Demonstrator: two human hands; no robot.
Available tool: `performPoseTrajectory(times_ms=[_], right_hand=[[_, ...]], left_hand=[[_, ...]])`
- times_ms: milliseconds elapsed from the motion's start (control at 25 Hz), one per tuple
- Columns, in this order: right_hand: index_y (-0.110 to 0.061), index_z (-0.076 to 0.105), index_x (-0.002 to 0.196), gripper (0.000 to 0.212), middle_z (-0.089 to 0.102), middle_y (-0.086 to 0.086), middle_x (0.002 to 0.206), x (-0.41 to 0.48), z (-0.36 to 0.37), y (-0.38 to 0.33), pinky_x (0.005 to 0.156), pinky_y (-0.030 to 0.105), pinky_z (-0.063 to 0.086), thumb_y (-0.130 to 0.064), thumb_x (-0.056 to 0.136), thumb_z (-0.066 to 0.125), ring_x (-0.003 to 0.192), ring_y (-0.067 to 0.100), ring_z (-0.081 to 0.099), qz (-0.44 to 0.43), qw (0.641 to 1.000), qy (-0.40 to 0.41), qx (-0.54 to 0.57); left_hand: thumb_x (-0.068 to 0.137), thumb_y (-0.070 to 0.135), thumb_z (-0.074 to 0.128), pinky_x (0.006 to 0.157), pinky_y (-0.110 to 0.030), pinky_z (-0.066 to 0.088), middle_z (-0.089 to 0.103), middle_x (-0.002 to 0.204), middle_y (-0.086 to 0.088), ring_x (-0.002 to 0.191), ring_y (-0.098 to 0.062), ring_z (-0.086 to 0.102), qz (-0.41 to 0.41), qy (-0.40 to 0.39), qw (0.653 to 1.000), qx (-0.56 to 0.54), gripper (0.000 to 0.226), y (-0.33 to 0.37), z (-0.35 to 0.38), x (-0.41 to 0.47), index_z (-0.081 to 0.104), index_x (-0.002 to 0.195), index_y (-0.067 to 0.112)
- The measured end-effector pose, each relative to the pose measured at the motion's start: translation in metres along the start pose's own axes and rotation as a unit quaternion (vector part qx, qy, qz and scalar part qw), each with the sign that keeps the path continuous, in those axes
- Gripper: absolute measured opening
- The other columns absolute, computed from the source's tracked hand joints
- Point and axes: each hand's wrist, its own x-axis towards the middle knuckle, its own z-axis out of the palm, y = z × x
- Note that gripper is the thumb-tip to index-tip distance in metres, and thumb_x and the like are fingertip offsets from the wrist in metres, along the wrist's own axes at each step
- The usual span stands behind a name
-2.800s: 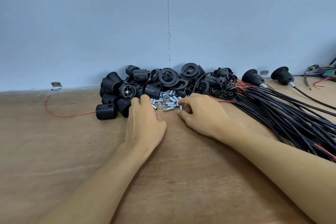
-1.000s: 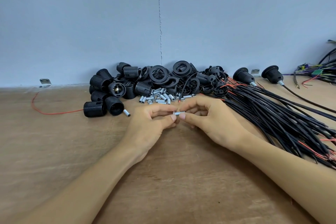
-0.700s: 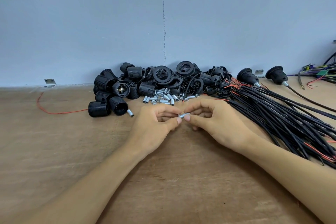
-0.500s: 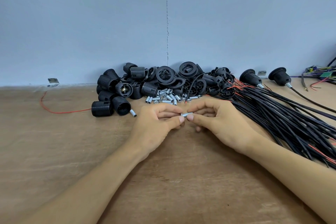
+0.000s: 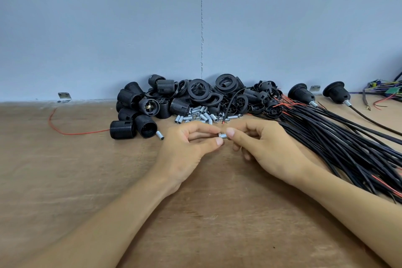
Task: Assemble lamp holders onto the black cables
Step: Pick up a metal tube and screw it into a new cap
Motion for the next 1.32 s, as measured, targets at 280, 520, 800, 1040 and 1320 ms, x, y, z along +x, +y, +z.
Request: performPoseTrajectory(times_ms=[280,520,800,1040,1320], right_hand=[[-0.013,0.065,0.064,0.062,0.059,-0.002,0.052,0.000,0.000,-0.003,0.052,0.012,0.037,-0.056,0.101,0.040,0.045,0.000,0.046,0.027,0.997,0.020,-0.069],[-0.020,0.065,0.102,0.009,0.068,0.000,0.081,-0.003,-0.001,-0.006,0.056,0.022,0.045,-0.027,0.096,0.065,0.054,0.006,0.052,-0.005,0.999,-0.039,0.029],[-0.013,0.072,0.083,0.050,0.063,0.000,0.060,0.002,-0.005,-0.001,0.057,0.016,0.040,-0.053,0.100,0.047,0.051,0.002,0.049,0.016,0.998,-0.022,-0.049],[-0.015,0.073,0.085,0.050,0.069,-0.002,0.061,0.001,-0.003,-0.002,0.054,0.008,0.036,-0.051,0.101,0.043,0.049,-0.002,0.051,0.004,0.998,-0.023,-0.052],[-0.017,0.066,0.067,0.047,0.059,-0.012,0.053,0.001,-0.004,-0.003,0.055,0.010,0.036,-0.038,0.105,0.047,0.049,-0.003,0.049,-0.015,0.998,-0.018,-0.062]], left_hand=[[0.080,0.003,0.083,0.079,-0.015,0.055,0.080,0.090,0.004,0.088,-0.011,0.076,0.066,-0.002,0.998,0.022,0.023,0.003,0.009,-0.005,0.080,0.087,0.025],[0.081,0.002,0.082,0.078,-0.017,0.057,0.080,0.091,0.003,0.088,-0.013,0.077,0.065,0.026,0.998,-0.003,0.027,0.001,0.009,-0.005,0.080,0.088,0.028],[0.080,0.001,0.082,0.078,-0.013,0.054,0.079,0.090,0.006,0.088,-0.009,0.076,0.074,0.024,0.997,0.018,0.026,0.002,0.009,-0.004,0.079,0.088,0.025],[0.079,0.002,0.083,0.079,-0.014,0.054,0.079,0.091,0.007,0.089,-0.007,0.075,0.083,0.023,0.996,0.023,0.028,0.002,0.009,-0.005,0.076,0.090,0.027],[0.071,0.017,0.080,0.080,-0.015,0.054,0.079,0.093,0.007,0.090,-0.009,0.075,0.090,0.015,0.995,0.027,0.030,0.003,0.012,-0.006,0.072,0.095,0.033]])
